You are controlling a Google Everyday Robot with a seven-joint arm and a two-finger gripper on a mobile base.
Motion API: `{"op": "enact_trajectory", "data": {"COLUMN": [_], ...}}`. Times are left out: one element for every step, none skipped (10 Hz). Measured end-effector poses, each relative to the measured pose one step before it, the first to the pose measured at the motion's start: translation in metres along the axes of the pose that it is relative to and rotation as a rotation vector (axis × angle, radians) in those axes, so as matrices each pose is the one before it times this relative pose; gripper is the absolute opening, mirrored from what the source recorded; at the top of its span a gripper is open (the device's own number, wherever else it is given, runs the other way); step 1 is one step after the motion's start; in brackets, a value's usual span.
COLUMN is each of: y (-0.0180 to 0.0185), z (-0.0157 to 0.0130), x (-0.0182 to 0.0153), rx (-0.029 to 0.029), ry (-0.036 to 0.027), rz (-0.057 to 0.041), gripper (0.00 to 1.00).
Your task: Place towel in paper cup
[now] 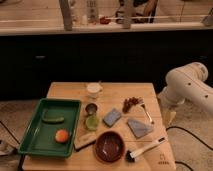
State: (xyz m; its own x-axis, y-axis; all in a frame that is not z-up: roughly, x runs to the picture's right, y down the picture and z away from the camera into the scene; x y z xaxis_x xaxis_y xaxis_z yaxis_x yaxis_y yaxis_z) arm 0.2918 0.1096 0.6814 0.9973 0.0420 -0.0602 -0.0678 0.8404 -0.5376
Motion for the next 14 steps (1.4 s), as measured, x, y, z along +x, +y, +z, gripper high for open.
{"op": "enact_trajectory", "data": {"y": [-0.00003,0.00005,-0.00005,0.00004,0.0,0.00002,0.00493,0.00353,0.00233,0.00249,0.00144,0.00112,0.00155,0.00251], "z": [-0.00005,0.00007,-0.00007,0.00005,0.00001,0.00002,0.00662,0.00811,0.00693,0.00684,0.00151,0.00026,0.00387,0.00863], "x": [-0.00003,0.00004,-0.00006,0.00005,0.0,-0.00006,-0.00216,-0.00442,-0.0044,-0.005,-0.00042,-0.00091,-0.00187,-0.00264], "rx": [0.0001,-0.00013,0.00015,-0.0001,-0.00002,-0.00003,-0.00636,-0.00477,-0.00338,-0.00309,-0.00283,-0.00166,-0.0039,-0.00445], "ry": [-0.00001,0.00003,-0.00006,0.00008,-0.00001,0.00004,0.00946,0.00671,0.00535,0.00338,0.00187,0.00091,-0.00183,-0.00415], "rz": [-0.00005,0.00005,-0.00008,0.00005,-0.00001,-0.00019,-0.01895,-0.02181,-0.01909,-0.01701,-0.00327,-0.00361,-0.00727,-0.00965], "gripper": [0.8,0.8,0.8,0.8,0.8,0.8,0.8,0.8,0.8,0.8,0.8,0.8,0.8,0.8]}}
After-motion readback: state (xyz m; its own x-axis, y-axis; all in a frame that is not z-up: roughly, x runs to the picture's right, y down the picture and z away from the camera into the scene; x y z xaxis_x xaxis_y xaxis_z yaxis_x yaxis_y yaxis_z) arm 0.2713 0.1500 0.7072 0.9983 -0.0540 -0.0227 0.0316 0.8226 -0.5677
